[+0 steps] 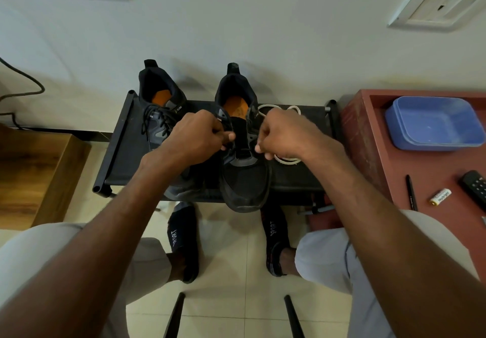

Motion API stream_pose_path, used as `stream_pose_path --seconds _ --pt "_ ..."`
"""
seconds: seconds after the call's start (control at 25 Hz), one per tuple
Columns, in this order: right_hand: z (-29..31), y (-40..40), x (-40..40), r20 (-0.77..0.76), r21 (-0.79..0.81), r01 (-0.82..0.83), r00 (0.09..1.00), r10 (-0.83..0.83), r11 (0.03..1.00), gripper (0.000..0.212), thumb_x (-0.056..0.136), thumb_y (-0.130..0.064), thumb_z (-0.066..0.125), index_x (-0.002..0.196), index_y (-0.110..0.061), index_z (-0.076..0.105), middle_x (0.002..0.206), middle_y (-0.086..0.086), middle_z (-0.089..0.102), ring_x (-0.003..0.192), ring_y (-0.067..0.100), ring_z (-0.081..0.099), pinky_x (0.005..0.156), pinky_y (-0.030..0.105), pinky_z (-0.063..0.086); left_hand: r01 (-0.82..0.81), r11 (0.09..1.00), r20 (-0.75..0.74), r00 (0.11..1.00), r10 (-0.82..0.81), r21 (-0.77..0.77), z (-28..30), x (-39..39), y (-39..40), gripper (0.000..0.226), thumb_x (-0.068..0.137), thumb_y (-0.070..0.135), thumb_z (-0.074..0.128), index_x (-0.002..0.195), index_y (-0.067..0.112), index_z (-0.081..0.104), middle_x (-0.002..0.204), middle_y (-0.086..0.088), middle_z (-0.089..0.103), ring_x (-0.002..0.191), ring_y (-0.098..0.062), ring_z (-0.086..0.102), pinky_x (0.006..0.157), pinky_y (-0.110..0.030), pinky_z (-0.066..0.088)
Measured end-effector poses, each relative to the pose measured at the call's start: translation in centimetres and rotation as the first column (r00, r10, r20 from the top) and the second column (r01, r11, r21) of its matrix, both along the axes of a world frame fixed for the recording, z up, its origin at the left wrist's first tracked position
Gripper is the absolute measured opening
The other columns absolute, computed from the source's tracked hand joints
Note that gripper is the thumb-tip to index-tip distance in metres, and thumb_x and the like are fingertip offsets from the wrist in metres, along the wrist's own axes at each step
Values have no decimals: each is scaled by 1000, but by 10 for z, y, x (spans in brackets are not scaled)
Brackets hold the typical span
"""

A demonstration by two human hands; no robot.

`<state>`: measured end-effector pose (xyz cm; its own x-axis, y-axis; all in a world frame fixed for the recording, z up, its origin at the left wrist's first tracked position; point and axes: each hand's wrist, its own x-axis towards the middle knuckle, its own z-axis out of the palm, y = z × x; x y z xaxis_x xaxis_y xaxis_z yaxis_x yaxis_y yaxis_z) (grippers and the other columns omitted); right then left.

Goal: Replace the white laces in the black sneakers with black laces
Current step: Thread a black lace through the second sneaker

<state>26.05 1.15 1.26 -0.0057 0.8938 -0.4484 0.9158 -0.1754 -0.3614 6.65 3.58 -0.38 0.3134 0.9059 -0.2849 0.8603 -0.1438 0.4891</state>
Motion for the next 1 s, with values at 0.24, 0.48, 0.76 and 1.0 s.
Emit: stream_pose_path --seconds 0.24,0.48,0.76,1.0 --pt "3 5 7 6 149 69 997 -71 986 17 86 -37 83 90 -21 78 85 0 76 81 20 72 79 38 61 -26 999 39 999 27 -30 3 0 -1 41 101 41 63 73 12 69 58 0 55 49 -13 47 50 -28 31" --pt "-4 2 4 49 103 15 999 -20 995 7 91 -20 75 85 -20 79 71 -1 75 75 18 73 79 43 63 47 997 15 999 -46 -60 -3 11 -8 34 99 36 67 84 5 66 80 -14 67 64 -19 56 56 -29 42" --pt "-3 0 -4 -90 128 18 996 -7 992 15 95 -16 68 92 -24 81 80 1 75 79 21 74 79 43 63 -79 994 -4 997 80 74 -6 -4 2 32 100 31 66 82 5 64 81 -12 70 69 -26 62 56 -36 44" --pt "3 -1 2 -122 69 31 992 -22 997 10 94 -21 74 92 -28 80 73 -7 72 77 14 72 76 34 62 -5 988 -210 977 38 153 -7 1 -3 31 100 34 64 82 15 48 85 -7 56 76 -25 55 62 -36 38"
